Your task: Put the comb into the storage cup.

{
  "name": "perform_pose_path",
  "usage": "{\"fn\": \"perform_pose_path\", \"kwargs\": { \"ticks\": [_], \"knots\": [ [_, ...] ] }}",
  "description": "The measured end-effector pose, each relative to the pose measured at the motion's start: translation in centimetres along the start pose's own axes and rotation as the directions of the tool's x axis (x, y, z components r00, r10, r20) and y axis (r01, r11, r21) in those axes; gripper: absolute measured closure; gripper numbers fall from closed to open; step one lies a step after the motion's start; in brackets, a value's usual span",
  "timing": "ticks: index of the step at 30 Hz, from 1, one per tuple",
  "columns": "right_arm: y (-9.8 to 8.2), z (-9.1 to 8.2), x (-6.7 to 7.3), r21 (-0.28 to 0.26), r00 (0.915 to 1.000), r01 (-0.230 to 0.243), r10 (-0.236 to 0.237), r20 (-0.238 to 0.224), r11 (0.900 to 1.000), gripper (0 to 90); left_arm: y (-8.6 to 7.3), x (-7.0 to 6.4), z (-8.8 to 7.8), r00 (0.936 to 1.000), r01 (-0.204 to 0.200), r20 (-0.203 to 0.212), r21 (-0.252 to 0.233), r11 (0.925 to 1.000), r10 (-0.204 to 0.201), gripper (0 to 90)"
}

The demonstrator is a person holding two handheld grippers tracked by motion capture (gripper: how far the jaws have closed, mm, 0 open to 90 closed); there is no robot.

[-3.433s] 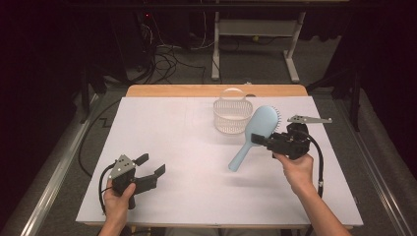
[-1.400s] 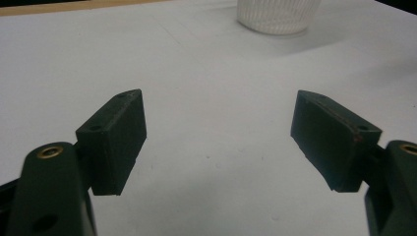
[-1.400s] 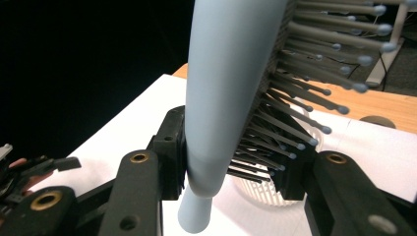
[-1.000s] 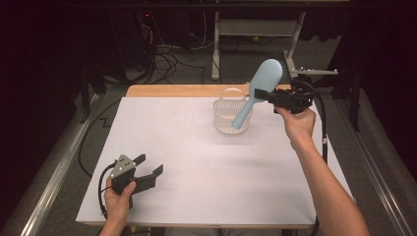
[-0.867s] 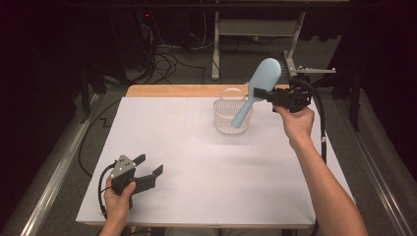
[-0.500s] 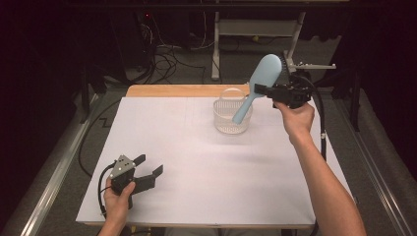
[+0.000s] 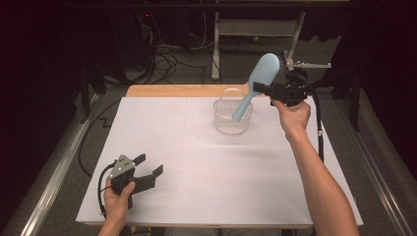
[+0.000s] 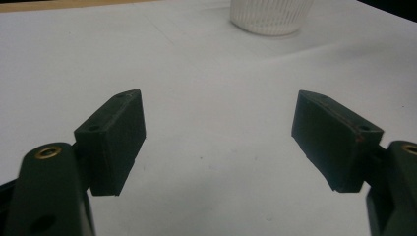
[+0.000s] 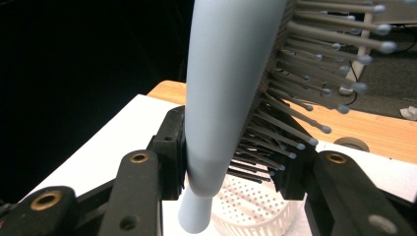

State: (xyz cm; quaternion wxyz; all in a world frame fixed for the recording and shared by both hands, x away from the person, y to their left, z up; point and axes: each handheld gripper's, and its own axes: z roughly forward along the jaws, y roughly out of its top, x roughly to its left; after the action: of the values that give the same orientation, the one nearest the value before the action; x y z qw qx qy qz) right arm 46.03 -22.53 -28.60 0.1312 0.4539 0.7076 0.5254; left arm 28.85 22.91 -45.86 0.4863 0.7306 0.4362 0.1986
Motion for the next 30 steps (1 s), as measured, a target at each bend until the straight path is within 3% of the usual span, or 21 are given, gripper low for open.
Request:
{"fn": "perform_pose_path", "kwargs": {
  "ticks": [3,30],
  "knots": [
    [0.0,0.4,-0.1,-0.018,0.9999,-0.009,0.010,0.004,1.000,56.3,0.0,0.1,0.0,1.0000,0.003,-0.002,0.001,1.0000,-0.003,21.6],
    [1.0,3.8,0.7,-0.004,0.9972,0.019,-0.019,0.072,1.000,55.7,-0.1,0.2,0.1,1.0000,0.002,-0.008,0.007,1.0000,-0.002,21.7]
  ]
}}
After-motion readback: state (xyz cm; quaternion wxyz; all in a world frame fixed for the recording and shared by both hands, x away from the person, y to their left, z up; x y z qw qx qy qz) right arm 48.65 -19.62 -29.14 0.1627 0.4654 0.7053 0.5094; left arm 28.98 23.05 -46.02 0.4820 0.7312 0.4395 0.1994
